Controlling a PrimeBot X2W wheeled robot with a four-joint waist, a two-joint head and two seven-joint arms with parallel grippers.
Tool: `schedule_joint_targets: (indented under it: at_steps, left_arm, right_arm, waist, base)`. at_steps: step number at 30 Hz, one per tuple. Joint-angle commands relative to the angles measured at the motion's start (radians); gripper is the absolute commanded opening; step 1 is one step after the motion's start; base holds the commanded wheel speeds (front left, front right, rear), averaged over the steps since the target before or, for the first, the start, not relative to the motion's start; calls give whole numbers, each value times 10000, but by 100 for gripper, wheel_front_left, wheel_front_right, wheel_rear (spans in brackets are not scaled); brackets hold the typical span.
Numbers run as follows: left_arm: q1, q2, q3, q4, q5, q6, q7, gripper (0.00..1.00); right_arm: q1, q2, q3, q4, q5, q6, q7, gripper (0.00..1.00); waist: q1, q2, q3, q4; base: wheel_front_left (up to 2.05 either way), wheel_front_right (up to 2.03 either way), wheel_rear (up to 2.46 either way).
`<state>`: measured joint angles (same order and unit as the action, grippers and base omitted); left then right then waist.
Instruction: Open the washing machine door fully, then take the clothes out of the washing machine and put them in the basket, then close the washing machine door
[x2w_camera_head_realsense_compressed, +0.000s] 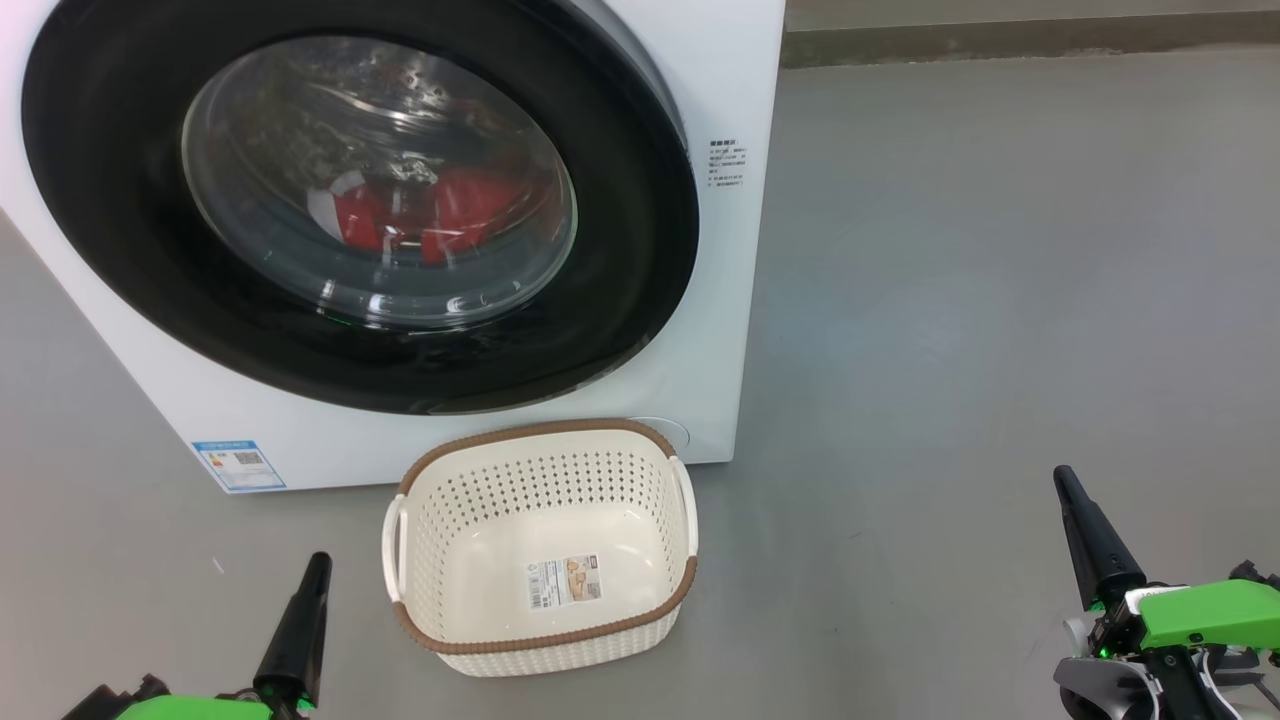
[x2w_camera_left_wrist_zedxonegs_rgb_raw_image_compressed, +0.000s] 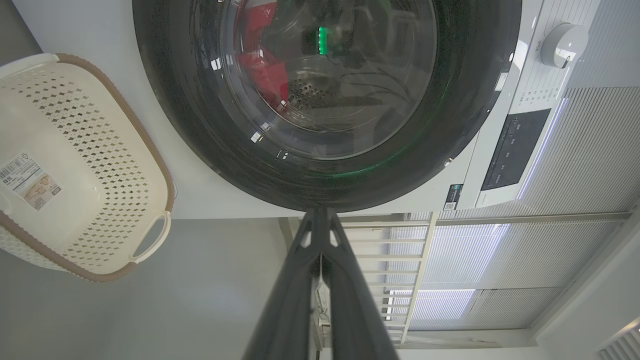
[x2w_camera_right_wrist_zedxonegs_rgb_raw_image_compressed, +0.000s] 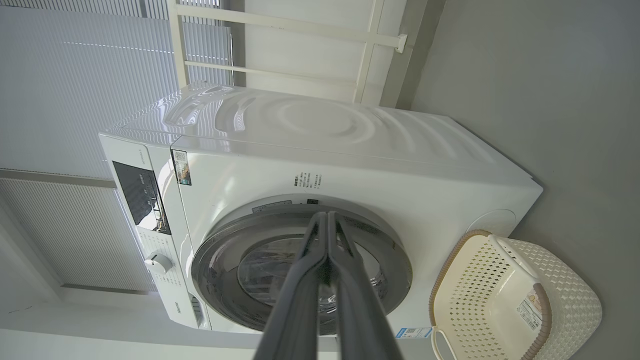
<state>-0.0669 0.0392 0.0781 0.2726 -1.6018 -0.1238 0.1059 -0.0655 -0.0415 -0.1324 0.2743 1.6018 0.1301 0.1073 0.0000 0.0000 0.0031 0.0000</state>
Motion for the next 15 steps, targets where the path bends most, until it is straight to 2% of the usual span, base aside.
schedule_joint_targets:
  at_steps: [1, 15]
  left_arm:
    - [-410, 110, 352, -277, -72, -69, 70, 0]
    - [-410, 110, 352, -277, -72, -69, 70, 0]
  right_arm:
    - [-424, -87, 190, -296, 72, 6, 56, 0]
    - [-424, -87, 190, -296, 72, 6, 56, 0]
  waist:
    - [0, 0, 0, 0]
    - [0, 0, 0, 0]
  base:
    - [0, 0, 0]
    - [0, 0, 0]
